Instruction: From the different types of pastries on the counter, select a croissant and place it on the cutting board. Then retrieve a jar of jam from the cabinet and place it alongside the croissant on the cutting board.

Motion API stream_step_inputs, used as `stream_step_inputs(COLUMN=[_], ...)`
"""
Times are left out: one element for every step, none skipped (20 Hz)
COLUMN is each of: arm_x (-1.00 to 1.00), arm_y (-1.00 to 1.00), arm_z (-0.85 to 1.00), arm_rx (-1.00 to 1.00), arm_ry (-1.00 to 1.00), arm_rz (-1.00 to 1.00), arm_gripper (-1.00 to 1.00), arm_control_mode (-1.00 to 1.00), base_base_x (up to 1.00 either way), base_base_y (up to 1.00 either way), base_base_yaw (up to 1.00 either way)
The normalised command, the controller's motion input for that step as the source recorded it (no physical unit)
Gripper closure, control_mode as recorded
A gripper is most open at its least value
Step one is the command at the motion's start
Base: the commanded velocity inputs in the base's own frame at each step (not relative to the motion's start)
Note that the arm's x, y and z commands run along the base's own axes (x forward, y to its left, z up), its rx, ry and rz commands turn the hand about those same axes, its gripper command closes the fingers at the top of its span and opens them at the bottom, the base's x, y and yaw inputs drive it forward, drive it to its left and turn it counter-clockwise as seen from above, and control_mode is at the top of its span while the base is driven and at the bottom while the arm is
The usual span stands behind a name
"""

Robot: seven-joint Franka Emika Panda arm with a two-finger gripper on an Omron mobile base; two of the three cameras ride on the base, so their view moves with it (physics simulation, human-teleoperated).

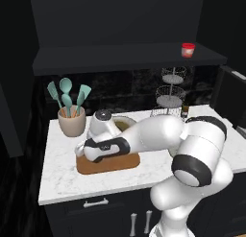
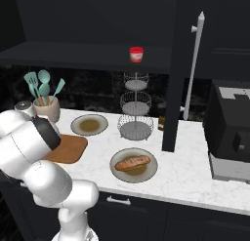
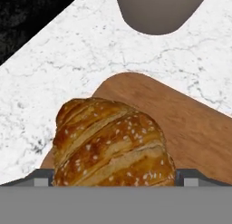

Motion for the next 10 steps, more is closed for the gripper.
stream_step_inputs(arm_x=[0.0, 0.0, -0.04, -0.04, -0.08, -0.07, -0.06, -0.05, -0.01, -0.02], arm_y=[-0.23, -0.2, -0.16, -0.16, -0.11, -0.13, -0.07, -0.06, -0.02, -0.01], arm_z=[0.29, 0.14, 0.07, 0.09, 0.03, 0.0, 0.0, 0.0, 0.0, 0.12], arm_rx=[0.06, 0.07, 0.05, 0.04, 0.02, 0.02, 0.01, 0.01, 0.01, 0.01], arm_ry=[0.0, 0.0, 0.0, 0.0, 0.0, 0.0, 0.0, 0.0, 0.0, 0.0], arm_rz=[0.0, 0.0, 0.0, 0.0, 0.0, 0.0, 0.0, 0.0, 0.0, 0.0], arm_gripper=[-1.0, -1.0, -1.0, -1.0, -1.0, -1.0, -1.0, -1.0, -1.0, -1.0], arm_control_mode=[-1.0, -1.0, -1.0, -1.0, -1.0, -1.0, -1.0, -1.0, -1.0, -1.0], base_base_x=[0.0, 0.0, 0.0, 0.0, 0.0, 0.0, 0.0, 0.0, 0.0, 0.0], base_base_y=[0.0, 0.0, 0.0, 0.0, 0.0, 0.0, 0.0, 0.0, 0.0, 0.0], base_base_yaw=[0.0, 0.0, 0.0, 0.0, 0.0, 0.0, 0.0, 0.0, 0.0, 0.0])
